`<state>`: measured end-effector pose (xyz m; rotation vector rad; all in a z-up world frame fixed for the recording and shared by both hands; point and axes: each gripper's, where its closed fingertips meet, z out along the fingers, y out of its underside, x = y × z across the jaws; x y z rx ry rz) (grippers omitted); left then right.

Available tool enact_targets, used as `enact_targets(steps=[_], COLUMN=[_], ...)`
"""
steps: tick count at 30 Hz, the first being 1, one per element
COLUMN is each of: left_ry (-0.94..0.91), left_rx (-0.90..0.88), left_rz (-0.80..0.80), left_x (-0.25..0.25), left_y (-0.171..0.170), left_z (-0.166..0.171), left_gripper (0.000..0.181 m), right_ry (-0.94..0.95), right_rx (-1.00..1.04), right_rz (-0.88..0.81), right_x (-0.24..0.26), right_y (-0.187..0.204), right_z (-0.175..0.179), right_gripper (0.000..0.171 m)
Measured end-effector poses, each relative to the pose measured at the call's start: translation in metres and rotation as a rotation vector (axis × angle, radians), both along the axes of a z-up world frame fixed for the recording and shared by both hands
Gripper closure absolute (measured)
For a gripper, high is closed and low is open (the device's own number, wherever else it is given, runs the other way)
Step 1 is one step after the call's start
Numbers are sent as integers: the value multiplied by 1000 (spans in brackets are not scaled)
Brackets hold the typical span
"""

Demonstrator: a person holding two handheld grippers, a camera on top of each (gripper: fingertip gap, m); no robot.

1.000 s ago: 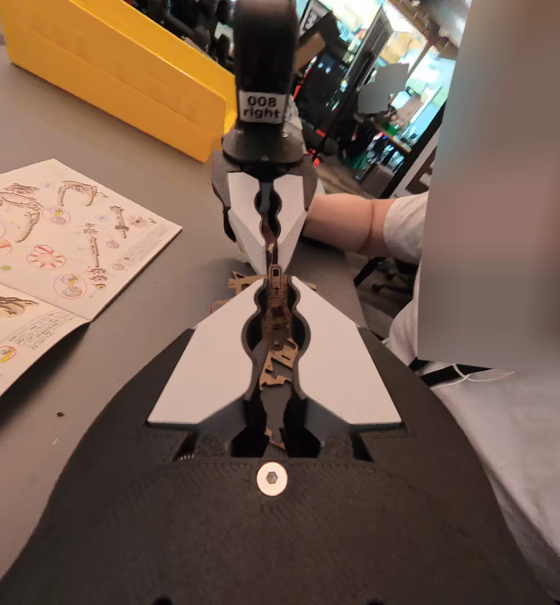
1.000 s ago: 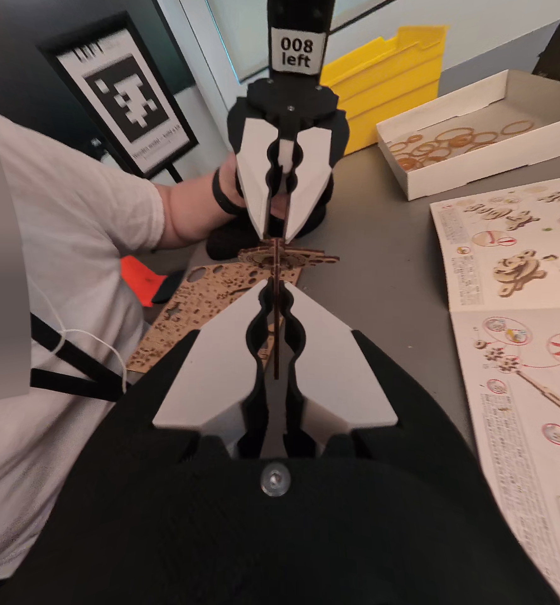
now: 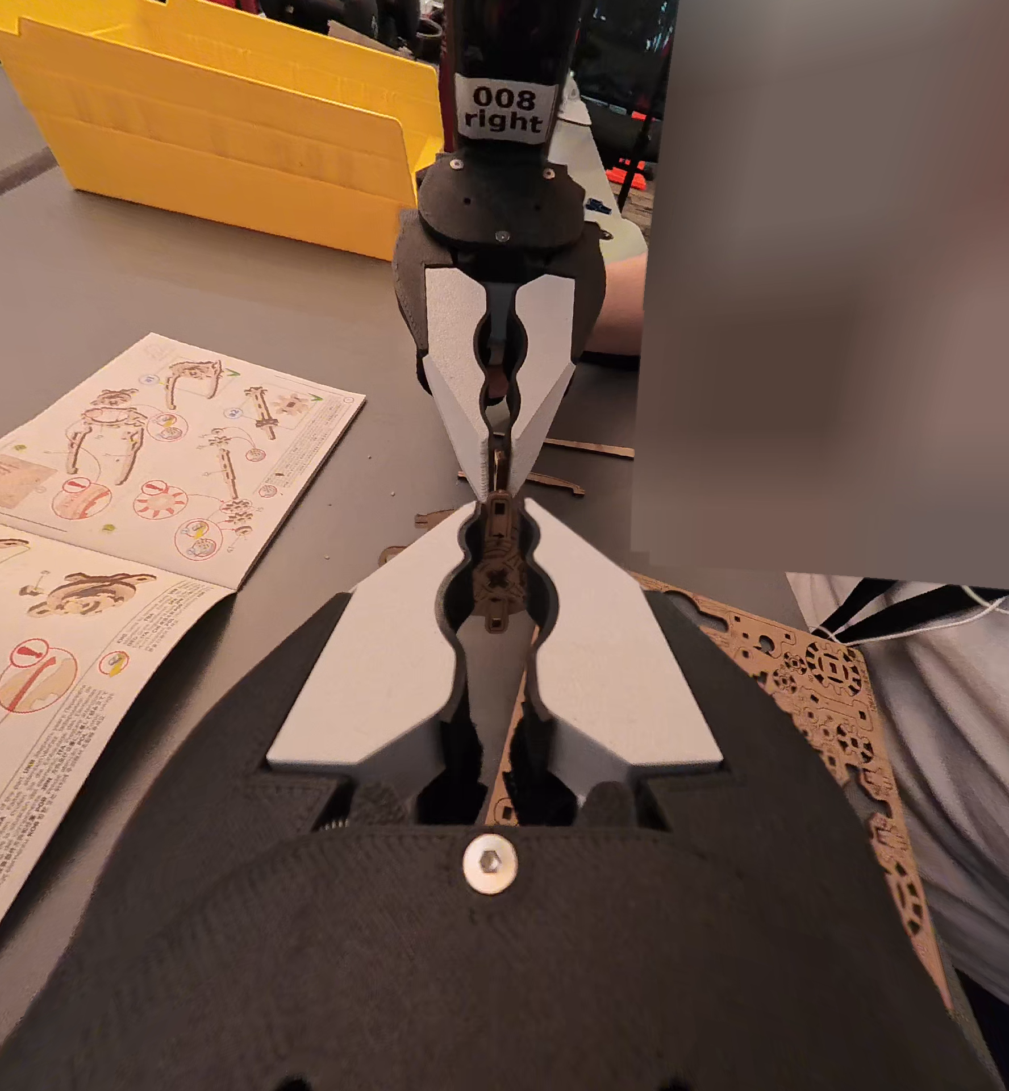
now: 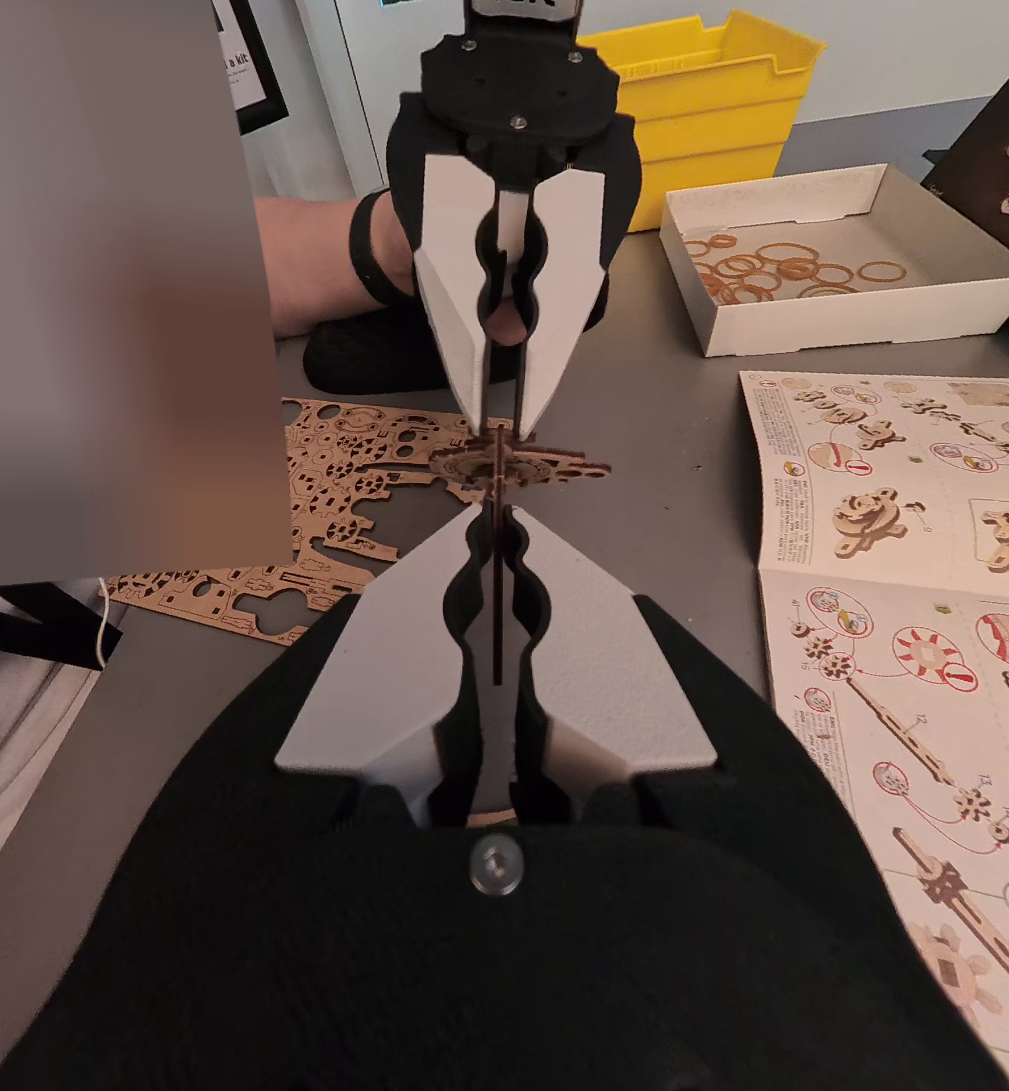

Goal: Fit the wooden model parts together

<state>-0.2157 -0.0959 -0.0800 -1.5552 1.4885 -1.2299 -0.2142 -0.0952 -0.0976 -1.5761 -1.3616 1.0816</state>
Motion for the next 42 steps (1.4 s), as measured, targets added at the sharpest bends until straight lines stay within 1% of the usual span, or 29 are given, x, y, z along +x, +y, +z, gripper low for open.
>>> enact_targets(steps=[1, 6, 9, 12, 14, 16, 20, 31, 32, 33, 42], left_ry=[5, 59, 62, 45, 39, 34, 26, 11, 5, -2, -36], left_rx=[23, 122, 139, 146, 153, 151, 152, 134, 139, 143, 140], left_rz=[0, -9, 0, 7, 4, -4, -5, 7, 8, 5, 26], left_x=[0, 2, 2, 3, 3, 3, 4, 3, 2, 2, 4], left_y=[0, -4, -3, -2, -3, -5, -6, -4, -3, -4, -2], left_z=[-1, -11, -11, -8, -6, -6, -4, 0, 1, 2, 7], left_gripper=[175, 175, 175, 175, 175, 175, 175, 174, 176, 181, 179], right_ry=[-5, -28, -5, 38, 38, 45, 48, 58, 65, 73, 80], right_rx=[7, 9, -5, -11, 17, 50, 96, 61, 64, 64, 71], right_rz=[-3, 11, 8, -7, -11, 5, -2, -15, -18, -19, -15], right_x=[0, -1, -1, -1, -1, -2, -2, 0, 1, 1, 1], right_y=[0, -2, -1, 1, 2, -2, -2, -1, 0, 0, -1], right_z=[-1, -6, -4, 4, 5, 8, 10, 13, 15, 17, 18], right_gripper=[171, 171, 171, 160, 163, 171, 171, 171, 171, 171, 171])
